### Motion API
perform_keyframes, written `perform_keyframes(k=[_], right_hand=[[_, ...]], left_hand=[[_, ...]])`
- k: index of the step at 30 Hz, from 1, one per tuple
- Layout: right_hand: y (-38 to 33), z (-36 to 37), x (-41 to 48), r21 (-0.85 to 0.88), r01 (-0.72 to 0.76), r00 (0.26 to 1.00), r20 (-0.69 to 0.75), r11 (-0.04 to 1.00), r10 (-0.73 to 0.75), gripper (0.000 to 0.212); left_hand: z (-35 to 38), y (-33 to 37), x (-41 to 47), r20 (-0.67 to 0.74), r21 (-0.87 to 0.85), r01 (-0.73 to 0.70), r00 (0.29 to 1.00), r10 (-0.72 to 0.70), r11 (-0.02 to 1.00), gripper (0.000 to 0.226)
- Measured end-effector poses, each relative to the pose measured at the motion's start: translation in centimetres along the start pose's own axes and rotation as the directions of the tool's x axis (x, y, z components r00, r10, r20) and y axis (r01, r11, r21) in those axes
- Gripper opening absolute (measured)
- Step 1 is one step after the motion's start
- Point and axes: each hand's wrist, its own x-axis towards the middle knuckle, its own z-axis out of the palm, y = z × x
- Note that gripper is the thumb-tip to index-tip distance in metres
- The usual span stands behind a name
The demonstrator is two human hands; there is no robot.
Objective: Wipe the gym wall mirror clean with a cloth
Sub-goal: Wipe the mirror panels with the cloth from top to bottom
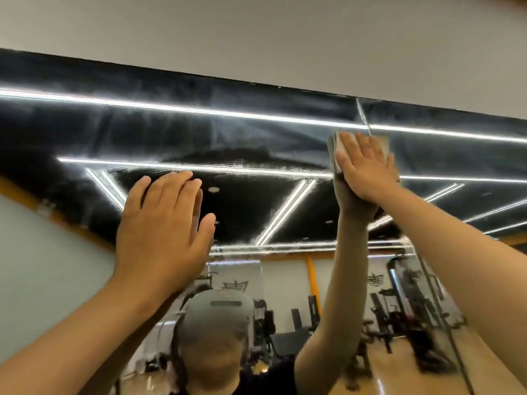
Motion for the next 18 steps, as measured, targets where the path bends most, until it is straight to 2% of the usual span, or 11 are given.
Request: perform_keyframes(k=[4,9,14,18], right_hand=[[-0.6,-1.0,5.2,-0.019,0.0,1.0,-0.018,1.0,0.0,0.054],[0.3,-1.0,7.3,-0.067,0.028,0.998,-0.049,0.997,-0.031,0.055],[-2.3,0.6,1.2,-0.058,0.155,0.987,-0.028,0.986,-0.157,0.062],[-6.9,3.0,-7.7,-0.037,0.376,0.927,0.023,0.926,-0.375,0.067]], left_hand=[[0.2,-3.1,3.9,-0.027,0.048,-0.013,1.0,0.014,0.999,0.07],[1.3,-4.8,5.2,-0.047,0.026,0.075,0.996,-0.073,0.997,0.076],[1.6,-4.8,5.0,-0.044,0.02,0.088,0.995,-0.087,0.996,0.077],[1.4,-4.8,4.9,-0.018,0.013,0.077,0.997,-0.077,0.997,0.079]])
